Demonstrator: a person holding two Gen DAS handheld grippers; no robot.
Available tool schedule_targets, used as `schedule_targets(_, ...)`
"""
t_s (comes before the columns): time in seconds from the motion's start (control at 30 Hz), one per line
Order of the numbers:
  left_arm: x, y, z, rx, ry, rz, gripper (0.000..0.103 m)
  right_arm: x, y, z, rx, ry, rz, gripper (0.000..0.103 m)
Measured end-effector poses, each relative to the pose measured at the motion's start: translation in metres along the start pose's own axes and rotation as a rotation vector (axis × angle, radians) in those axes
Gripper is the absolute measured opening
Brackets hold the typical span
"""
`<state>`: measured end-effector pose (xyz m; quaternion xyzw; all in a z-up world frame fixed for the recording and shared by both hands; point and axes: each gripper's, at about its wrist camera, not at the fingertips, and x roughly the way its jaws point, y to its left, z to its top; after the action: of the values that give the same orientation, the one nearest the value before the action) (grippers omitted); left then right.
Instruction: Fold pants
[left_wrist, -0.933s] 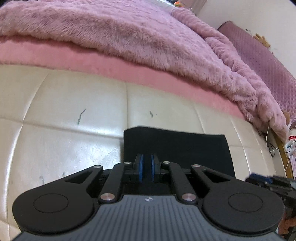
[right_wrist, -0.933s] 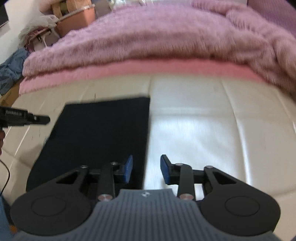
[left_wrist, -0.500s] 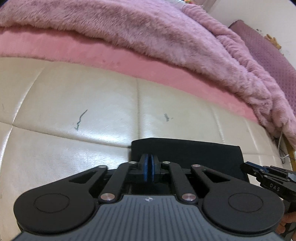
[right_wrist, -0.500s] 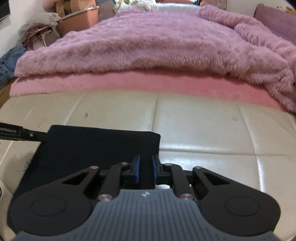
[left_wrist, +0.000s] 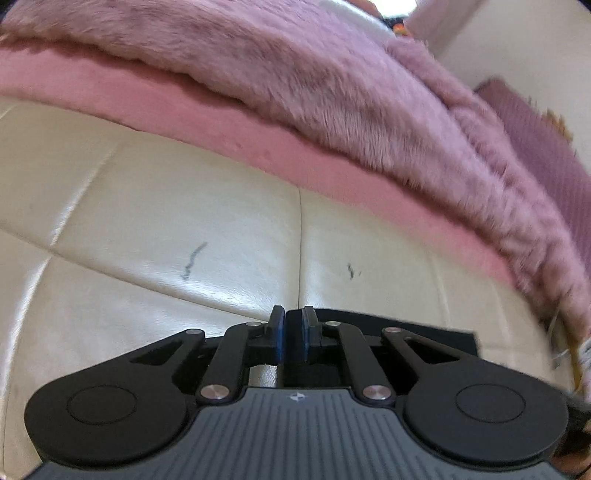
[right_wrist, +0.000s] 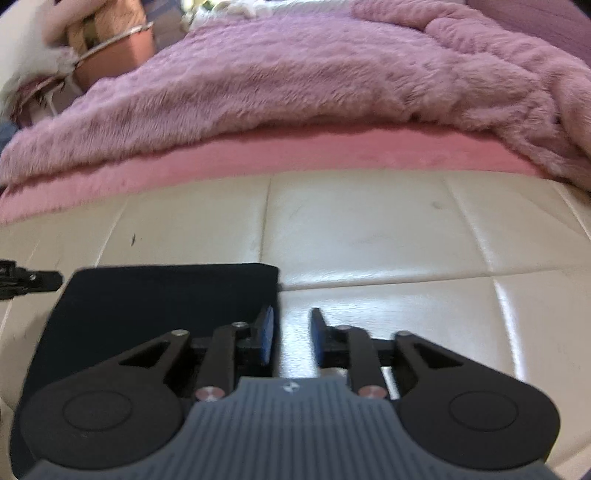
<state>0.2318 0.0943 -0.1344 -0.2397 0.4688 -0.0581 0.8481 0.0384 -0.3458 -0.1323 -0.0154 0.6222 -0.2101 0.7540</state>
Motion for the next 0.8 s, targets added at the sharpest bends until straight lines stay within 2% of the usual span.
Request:
schedule_targets(0.03, -0.007, 0.005, 0.0, -0.021, -0.007, -0.02, 0.014, -0.006, -0.004, -0.001, 0.024, -0.008, 0.017, 0.035)
schedule_targets(0.1, -0.018, 0.012, -0.004, -0.059, -0.003, -0.064, 0.029, -0.014, -0.014, -0.004, 0.084, -0.012, 0.082, 0.048)
schedule_targets(0.2, -0.024, 0.019, -0.015, -0.088, 0.036, -0.125, 0.039, -0.021, -0.026, -0.012, 0.165, 0.022, 0.205, 0.059)
schedule_targets(0.27, -0.023, 0.021, -0.026, -0.086, 0.075, -0.151, 0.039, -0.023, -0.031, -0.02, 0.209, 0.047, 0.264, 0.061)
schedule_targets(0.5, -0.013, 0.035, -0.056, -0.165, 0.162, -0.19, 0.039, -0.017, -0.05, -0.053, 0.365, 0.138, 0.331, 0.063)
schedule_targets(0.6, -0.007, 0.041, -0.061, -0.194, 0.191, -0.211, 0.041, -0.014, -0.051, -0.064, 0.406, 0.139, 0.362, 0.062)
schedule_targets(0.8, 0.0, 0.045, -0.064, -0.2, 0.187, -0.218, 0.045, -0.004, -0.06, -0.068, 0.474, 0.138, 0.421, 0.062)
